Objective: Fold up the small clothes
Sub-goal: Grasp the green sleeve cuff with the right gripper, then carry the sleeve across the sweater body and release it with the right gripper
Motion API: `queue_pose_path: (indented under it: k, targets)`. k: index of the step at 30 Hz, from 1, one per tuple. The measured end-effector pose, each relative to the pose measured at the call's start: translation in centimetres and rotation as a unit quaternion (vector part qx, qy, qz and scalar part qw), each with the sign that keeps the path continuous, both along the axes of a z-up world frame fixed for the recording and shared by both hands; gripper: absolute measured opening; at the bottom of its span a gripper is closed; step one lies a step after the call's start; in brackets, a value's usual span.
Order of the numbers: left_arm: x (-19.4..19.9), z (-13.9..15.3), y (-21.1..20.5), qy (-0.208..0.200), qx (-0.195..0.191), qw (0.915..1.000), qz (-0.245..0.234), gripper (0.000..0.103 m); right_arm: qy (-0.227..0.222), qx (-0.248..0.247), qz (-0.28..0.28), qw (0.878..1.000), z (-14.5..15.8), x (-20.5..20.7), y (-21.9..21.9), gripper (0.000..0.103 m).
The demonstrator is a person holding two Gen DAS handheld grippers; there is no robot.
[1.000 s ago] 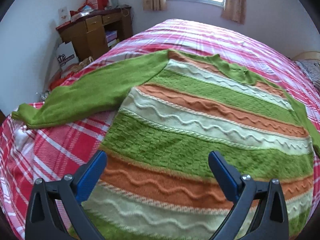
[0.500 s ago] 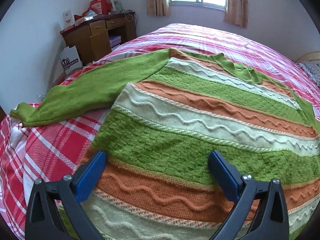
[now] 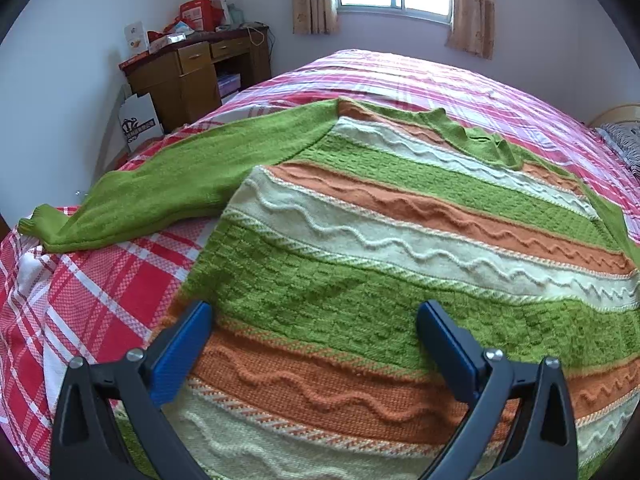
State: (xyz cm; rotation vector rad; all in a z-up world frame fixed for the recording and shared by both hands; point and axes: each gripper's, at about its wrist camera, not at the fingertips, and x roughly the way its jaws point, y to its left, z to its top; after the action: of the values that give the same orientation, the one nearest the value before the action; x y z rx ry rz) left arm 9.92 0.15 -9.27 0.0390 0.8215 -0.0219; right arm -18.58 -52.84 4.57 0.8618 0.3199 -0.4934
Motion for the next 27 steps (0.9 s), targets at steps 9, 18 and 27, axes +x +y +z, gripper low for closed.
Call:
queue_pose_path:
  k: [9, 18, 27]
  targets:
    - [0.0, 1.4, 0.4, 0.018, 0.000, 0.9992, -0.036, 0.103, -0.019, 0.002, 0.173, 0.985, 2.3, 11.6, 14.1, 0.009]
    - [0.5, 2.3, 6.0, -0.054, 0.005, 0.9985, -0.002, 0.103, 0.006, 0.034, 0.269, 0.963, -2.2, 24.6, 26.9, 0.009]
    - [2.1, 0.0, 8.9, -0.035, -0.083, 0.9957, 0.020, 0.103, 0.049, 0.011, 0.346, 0.937, -9.6, 33.4, 38.2, 0.009]
